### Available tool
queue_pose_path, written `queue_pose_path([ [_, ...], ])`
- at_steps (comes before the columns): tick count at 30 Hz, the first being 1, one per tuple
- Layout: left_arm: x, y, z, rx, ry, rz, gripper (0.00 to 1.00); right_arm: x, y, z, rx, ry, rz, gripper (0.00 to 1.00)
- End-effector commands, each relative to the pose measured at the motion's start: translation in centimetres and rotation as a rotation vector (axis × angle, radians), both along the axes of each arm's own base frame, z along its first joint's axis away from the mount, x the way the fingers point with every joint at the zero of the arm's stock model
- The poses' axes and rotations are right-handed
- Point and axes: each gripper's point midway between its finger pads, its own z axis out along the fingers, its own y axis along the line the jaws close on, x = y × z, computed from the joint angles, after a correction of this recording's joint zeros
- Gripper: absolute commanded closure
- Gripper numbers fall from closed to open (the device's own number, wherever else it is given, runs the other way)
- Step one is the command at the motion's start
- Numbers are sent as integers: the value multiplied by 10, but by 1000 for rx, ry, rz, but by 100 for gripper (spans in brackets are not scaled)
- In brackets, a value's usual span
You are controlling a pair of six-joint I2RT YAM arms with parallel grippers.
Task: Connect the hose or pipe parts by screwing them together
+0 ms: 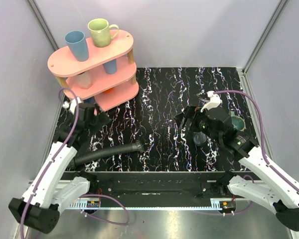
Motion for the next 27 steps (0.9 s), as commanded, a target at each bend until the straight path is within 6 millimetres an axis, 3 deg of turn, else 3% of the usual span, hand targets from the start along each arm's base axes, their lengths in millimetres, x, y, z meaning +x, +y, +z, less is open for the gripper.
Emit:
queue_pose_path([
  [1, -42, 26, -57, -198, 191, 300, 6, 1, 8, 7, 33, -20, 19, 0],
  [6, -71, 29, -95, -277, 300, 451, 6, 0, 6, 5, 31, -24, 14, 0],
  [9, -77, 32, -111, -337, 279, 536, 6, -1, 4, 6, 31, -27, 11, 0],
  [12, -72, 29, -119, -388, 241, 552, 6, -2, 2, 5, 32, -27, 9, 0],
  [22, -67, 24, -157, -387, 353, 623, 6, -1, 3, 5, 33, -20, 6, 0],
  [27, -59, 22, -162, -396, 348, 623, 11, 0, 3, 3, 27, -22, 3, 0],
])
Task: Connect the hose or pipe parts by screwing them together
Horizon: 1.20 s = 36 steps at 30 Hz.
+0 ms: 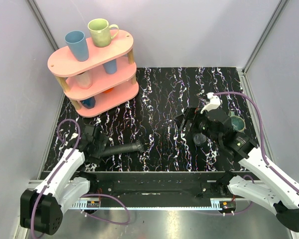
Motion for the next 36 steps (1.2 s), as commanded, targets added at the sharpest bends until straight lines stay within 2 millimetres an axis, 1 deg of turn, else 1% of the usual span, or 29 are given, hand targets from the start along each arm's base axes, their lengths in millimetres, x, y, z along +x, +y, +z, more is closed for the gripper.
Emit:
queue_pose_path([
  [1, 17, -6, 2, -41, -50, 26, 11, 2, 4, 10, 27, -29, -1, 0],
  [8, 6, -14, -18, -77, 36, 26, 14, 3, 3, 10, 24, -30, -7, 0],
  [12, 8, -16, -21, -84, 44, 16, 15, 3, 5, 10, 27, -25, 4, 0],
  [15, 13, -19, -18, -84, 29, -3, 21, 2, 6, 10, 28, -24, 7, 0],
  [16, 14, -21, -17, -84, 20, -11, 25, 2, 5, 10, 27, -24, 4, 0],
  [17, 19, -24, -15, -89, -1, -21, 27, 3, 3, 10, 27, -26, -7, 0],
  [19, 22, -36, -14, -103, -18, -72, 29, 4, 0, 10, 20, -33, -21, 0],
  [20, 32, -44, -10, -116, -57, -106, 33, 5, -3, 10, 9, -42, -31, 0],
  [21, 31, -56, -12, -130, -48, -155, 34, 6, -7, 10, -3, -52, -43, 0],
  [22, 34, -63, -11, -137, -52, -183, 36, 7, -12, 7, -27, -55, -62, 0],
  [23, 44, -73, -3, -144, -86, -230, 40, 13, -24, 3, -58, -62, -129, 0],
  [24, 42, -85, -7, -146, -63, -284, 42, 16, -32, -2, -83, -53, -174, 1],
  [25, 44, -92, -5, -144, -65, -317, 43, 16, -40, -10, -116, -30, -212, 0],
  [26, 53, -103, 5, -142, -90, -364, 44, 20, -48, -12, -145, -30, -258, 1],
  [27, 51, -115, 2, -133, -71, -417, 46, 23, -47, -16, -167, -15, -264, 0],
  [28, 53, -123, 4, -134, -75, -447, 46, 23, -48, -20, -193, 1, -262, 0],
  [29, 61, -135, 13, -143, -107, -489, 47, 23, -48, -24, -211, 16, -262, 0],
  [30, 57, -150, 10, -158, -94, -542, 47, 27, -47, -28, -234, 33, -267, 0],
  [31, 57, -159, 11, -168, -100, -567, 47, 26, -49, -35, -259, 57, -277, 0],
  [32, 63, -171, 17, -188, -132, -594, 47, 28, -54, -38, -284, 62, -302, 0],
  [33, 59, -183, 13, -195, -128, -631, 47, 30, -55, -46, -314, 80, -312, 0],
  [34, 56, -192, 13, -221, -127, -659, 46, 30, -58, -51, -343, 92, -315, 0],
  [35, 57, -200, 15, -237, -139, -670, 46, 31, -59, -56, -362, 107, -313, 0],
  [36, 51, -209, 11, -244, -123, -695, 45, 33, -60, -63, -381, 126, -315, 1],
])
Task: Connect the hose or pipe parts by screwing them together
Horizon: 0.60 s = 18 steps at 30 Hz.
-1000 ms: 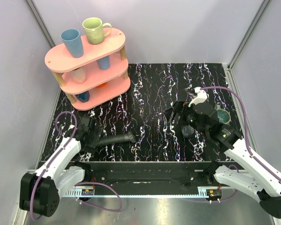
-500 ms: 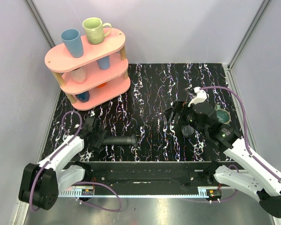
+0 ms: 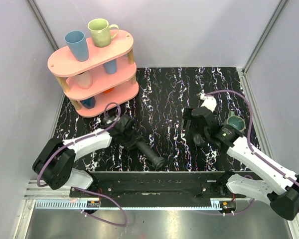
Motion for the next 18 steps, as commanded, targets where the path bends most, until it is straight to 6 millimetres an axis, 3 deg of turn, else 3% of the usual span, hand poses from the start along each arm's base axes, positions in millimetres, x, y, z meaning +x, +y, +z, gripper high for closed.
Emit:
queue_pose_path([
  [1, 4, -51, 17, -118, -54, -126, 43, 7, -18, -6, -98, 29, -70, 2],
  [7, -2, -66, 15, -140, -54, -160, 34, 18, -40, -39, -65, 139, -126, 7],
  [9, -2, -70, 18, -166, -63, -178, 19, 20, -40, -44, -34, 158, -119, 8],
  [13, 0, -76, 33, -186, -118, -229, 1, 20, -18, -43, 10, 154, 14, 8],
  [16, 3, -77, 54, -204, -188, -263, 1, 13, 4, -46, 55, 187, 149, 7],
  [18, 3, -75, 68, -211, -236, -280, 1, 13, 3, -52, 39, 208, 144, 7],
])
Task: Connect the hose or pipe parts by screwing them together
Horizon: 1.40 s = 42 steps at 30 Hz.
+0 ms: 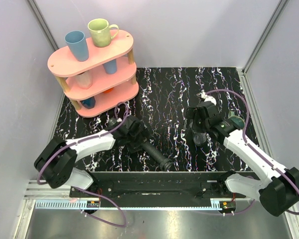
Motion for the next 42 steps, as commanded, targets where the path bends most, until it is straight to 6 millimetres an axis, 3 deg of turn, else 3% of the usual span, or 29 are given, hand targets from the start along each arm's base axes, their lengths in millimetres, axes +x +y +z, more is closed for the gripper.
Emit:
queue_pose_path([
  [1, 16, -16, 62, -112, -189, -64, 1, 2, 19, -1, 37, 8, 105, 6],
  [4, 19, -13, 83, -93, -274, -123, 1, 9, 10, -5, -1, 16, 43, 5],
  [6, 20, -3, 87, -38, -292, -130, 1, 13, 15, -3, 2, 22, 61, 6],
  [9, 27, 18, 97, 67, -336, -139, 1, 10, 48, 7, 119, 25, 204, 10],
  [11, 31, 32, 99, 93, -357, -152, 1, -7, 80, 12, 252, 73, 362, 10],
  [13, 42, 54, 97, 66, -346, -143, 1, -18, 109, 23, 354, 59, 478, 9],
  [14, 57, 75, 98, 59, -337, -89, 1, -21, 117, 22, 363, 57, 495, 8],
  [16, 60, 94, 99, 42, -319, -103, 1, -33, 140, 24, 357, 37, 564, 7],
  [17, 70, 117, 99, 60, -312, -44, 1, -34, 149, 19, 346, 48, 583, 7],
  [18, 72, 128, 100, 75, -311, -29, 1, -42, 160, 16, 335, 59, 619, 6],
  [20, 78, 156, 105, 113, -311, 18, 1, -40, 167, 0, 298, 94, 612, 6],
  [23, 83, 182, 109, 138, -308, 68, 1, -45, 179, -21, 252, 102, 663, 8],
  [26, 80, 197, 104, 160, -287, 91, 1, -48, 189, -33, 192, 85, 753, 9],
  [30, 71, 198, 94, 166, -299, 81, 1, -49, 201, -48, 90, 73, 851, 9],
  [31, 72, 199, 94, 171, -315, 93, 1, -49, 201, -61, 58, 98, 850, 10],
  [35, 66, 210, 91, 233, -327, 105, 1, -47, 208, -81, -53, 92, 894, 14],
  [42, 63, 217, 95, 265, -346, 143, 1, -54, 223, -82, -95, -7, 1128, 18],
])
